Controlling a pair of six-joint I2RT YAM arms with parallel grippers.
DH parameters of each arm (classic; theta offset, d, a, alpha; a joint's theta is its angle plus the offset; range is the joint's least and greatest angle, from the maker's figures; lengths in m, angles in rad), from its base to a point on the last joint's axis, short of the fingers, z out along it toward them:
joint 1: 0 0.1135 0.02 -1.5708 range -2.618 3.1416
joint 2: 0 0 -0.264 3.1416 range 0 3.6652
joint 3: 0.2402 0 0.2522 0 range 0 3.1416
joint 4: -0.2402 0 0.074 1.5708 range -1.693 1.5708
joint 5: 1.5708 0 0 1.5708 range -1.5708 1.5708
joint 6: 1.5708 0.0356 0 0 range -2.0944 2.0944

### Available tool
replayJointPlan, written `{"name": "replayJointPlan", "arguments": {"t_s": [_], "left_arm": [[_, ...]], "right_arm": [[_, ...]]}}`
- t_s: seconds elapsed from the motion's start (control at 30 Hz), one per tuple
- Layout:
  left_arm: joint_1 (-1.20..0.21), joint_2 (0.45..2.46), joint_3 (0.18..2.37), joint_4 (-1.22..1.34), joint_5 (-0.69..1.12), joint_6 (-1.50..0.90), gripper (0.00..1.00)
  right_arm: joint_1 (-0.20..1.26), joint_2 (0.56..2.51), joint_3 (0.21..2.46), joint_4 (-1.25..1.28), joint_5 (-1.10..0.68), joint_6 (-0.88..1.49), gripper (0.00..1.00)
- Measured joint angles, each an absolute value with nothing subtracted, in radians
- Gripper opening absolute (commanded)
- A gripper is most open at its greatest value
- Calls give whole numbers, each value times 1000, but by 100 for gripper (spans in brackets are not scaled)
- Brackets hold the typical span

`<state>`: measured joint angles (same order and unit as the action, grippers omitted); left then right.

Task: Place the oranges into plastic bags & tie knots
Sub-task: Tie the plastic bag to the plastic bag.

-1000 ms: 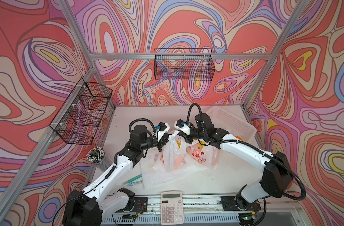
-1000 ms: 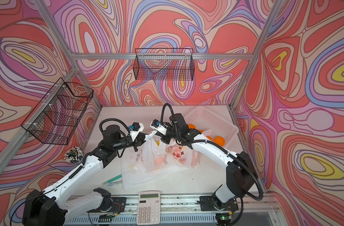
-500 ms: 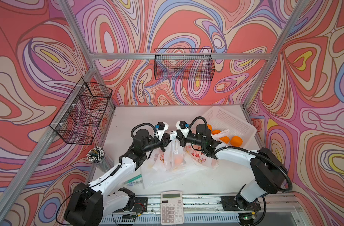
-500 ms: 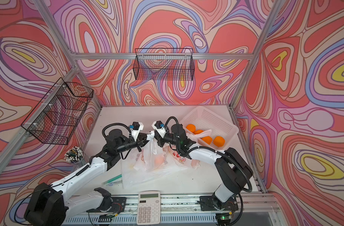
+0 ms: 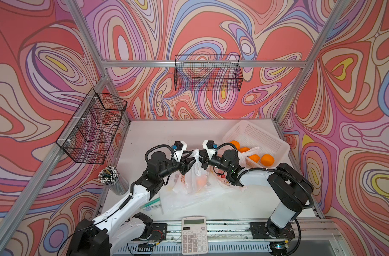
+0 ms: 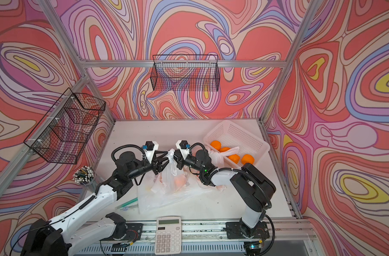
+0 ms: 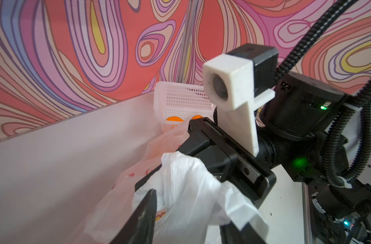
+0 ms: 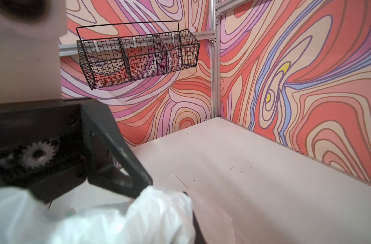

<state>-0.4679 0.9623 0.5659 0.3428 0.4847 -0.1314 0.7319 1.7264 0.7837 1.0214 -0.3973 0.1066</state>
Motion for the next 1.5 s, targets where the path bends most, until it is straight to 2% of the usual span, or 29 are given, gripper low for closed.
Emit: {"name": "replayJointPlan", "arguments": {"t_s": [0.17,0.33,0.47,0.63,0.83,1.07,1.2,1.5], "left_arm": [[-468,802,552,186,344,-148,83],[-465,676,551,16,176,-169,82],[-422,671,558,-35,113,-187,79],[-315,767,564,13,235,-317,73],[-313,847,595,90,431,-505,73],[-313,879,619,126,553,-711,72],[-313,933,628,155,605,-793,67],[-335,1031,628,260,690,-916,40]], "right_arm": [[735,1726,784,1030,-394,96,0],[735,1726,784,1036,-416,79,0],[735,1720,782,1031,-445,56,0],[735,1702,774,1034,-477,21,0],[735,1699,772,1047,-480,-26,0],[735,1691,767,1048,-468,-57,0],[735,1689,767,1047,-468,-63,0],[743,1689,767,1043,-467,-70,0]]}}
